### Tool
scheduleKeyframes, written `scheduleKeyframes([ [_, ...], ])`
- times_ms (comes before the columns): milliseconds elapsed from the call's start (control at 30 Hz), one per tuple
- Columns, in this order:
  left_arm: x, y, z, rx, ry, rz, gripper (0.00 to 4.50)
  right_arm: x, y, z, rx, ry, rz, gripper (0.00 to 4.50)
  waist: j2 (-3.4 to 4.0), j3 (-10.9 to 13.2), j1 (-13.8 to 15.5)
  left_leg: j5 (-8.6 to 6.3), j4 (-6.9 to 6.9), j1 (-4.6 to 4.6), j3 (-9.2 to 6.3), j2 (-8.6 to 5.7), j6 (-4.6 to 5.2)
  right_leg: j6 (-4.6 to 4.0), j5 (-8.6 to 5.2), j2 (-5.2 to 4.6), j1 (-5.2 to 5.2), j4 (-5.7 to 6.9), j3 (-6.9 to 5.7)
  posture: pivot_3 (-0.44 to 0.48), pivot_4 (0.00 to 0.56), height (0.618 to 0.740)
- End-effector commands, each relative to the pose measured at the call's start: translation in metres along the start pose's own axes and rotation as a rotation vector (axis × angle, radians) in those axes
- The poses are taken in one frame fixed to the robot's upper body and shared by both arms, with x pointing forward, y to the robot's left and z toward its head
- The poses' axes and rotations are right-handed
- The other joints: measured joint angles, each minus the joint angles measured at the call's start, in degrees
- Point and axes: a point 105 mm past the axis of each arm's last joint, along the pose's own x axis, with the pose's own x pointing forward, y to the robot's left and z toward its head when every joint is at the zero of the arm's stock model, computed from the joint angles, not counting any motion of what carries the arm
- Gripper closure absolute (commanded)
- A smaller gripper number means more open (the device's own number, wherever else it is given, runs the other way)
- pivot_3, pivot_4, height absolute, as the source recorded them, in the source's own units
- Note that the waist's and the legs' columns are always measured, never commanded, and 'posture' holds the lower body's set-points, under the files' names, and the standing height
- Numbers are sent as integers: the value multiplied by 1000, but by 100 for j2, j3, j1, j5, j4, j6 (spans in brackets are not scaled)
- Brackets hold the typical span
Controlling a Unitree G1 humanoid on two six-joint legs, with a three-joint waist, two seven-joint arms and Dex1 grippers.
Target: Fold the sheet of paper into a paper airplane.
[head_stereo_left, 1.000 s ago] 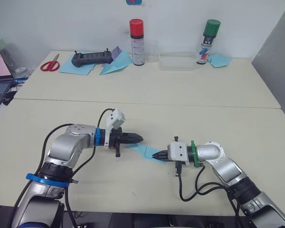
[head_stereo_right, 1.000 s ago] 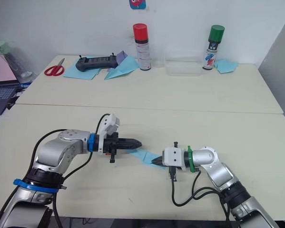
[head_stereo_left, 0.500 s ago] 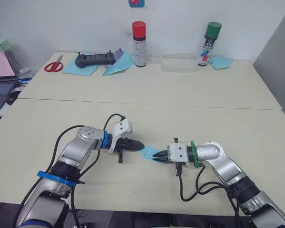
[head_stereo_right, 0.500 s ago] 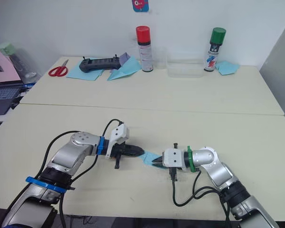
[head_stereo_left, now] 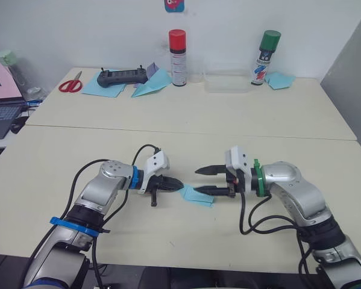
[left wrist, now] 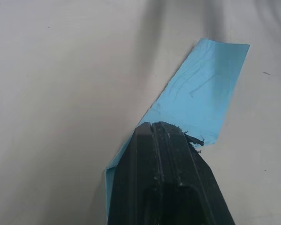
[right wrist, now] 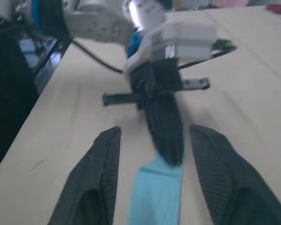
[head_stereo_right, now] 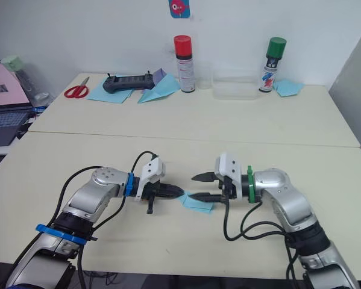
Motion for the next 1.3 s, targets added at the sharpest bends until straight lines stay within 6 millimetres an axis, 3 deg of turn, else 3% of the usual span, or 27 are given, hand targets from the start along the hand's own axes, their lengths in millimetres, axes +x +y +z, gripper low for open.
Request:
scheduleKeyframes([
  [33,5,-1,-23,-40,93,7,4500,9,-15,-10,-18,45,-98,3418,0,0,2,0,-1,-1,0,-1,0,0,0,0,-1,-2,0,0,150,740],
  [133,5,0,-23,-36,96,6,4500,17,-17,-29,-19,117,-126,4466,0,0,9,0,-1,-2,1,-2,0,1,0,-2,-2,-4,0,0,150,740],
  [267,6,0,-22,-32,98,5,4500,20,-16,-40,-5,165,-133,4466,1,0,11,0,-2,-3,1,-3,0,1,0,-2,-4,-3,1,0,150,740],
  [367,7,1,-22,-21,109,3,4500,20,-5,-68,67,274,-141,4466,2,-1,21,0,-1,-3,1,-3,0,1,0,-2,-3,-4,0,0,150,740],
  [467,7,2,-23,-21,111,3,4500,2,-1,-89,67,373,-149,4466,15,-11,40,0,-2,-3,4,-5,0,1,0,-4,-3,-8,5,0,150,740],
  [600,7,2,-24,-23,112,3,4500,-19,3,-98,87,428,-173,4466,16,-27,47,0,-4,-1,3,-7,0,-6,-4,-6,5,-31,3,0,150,740],
  [867,9,1,-24,-28,106,-2,4500,-62,13,-92,128,449,-209,4466,12,-40,82,-1,-10,-5,1,-11,2,-7,-4,-10,19,-81,8,0,150,740],
  [967,10,0,-24,-28,105,-4,4500,-65,12,-73,101,362,-209,4466,10,-40,84,-2,-11,-5,2,-12,3,-7,-4,-11,23,-83,10,0,150,740],
  [1067,9,0,-24,-28,104,-7,4500,-50,2,-40,52,197,-230,4466,9,-39,74,-2,-12,-7,3,-9,3,-7,-4,-10,22,-82,10,0,150,740],
  [1133,9,-1,-24,-28,103,-8,4500,-40,-3,-29,29,141,-236,4466,14,-37,50,-2,-12,-6,4,-4,3,-6,-4,-7,20,-81,8,0,150,740],
  [1233,8,0,-23,-25,103,-8,4500,-24,-2,-36,46,155,-221,4466,12,-37,53,-2,-12,-9,3,-5,3,-5,-3,-7,18,-80,7,0,150,740],
  [1300,8,0,-21,-17,103,-9,4500,-12,5,-62,67,252,-189,4466,11,-38,60,-2,-15,-10,2,-8,3,-5,-3,-8,13,-85,8,0,150,740],
])
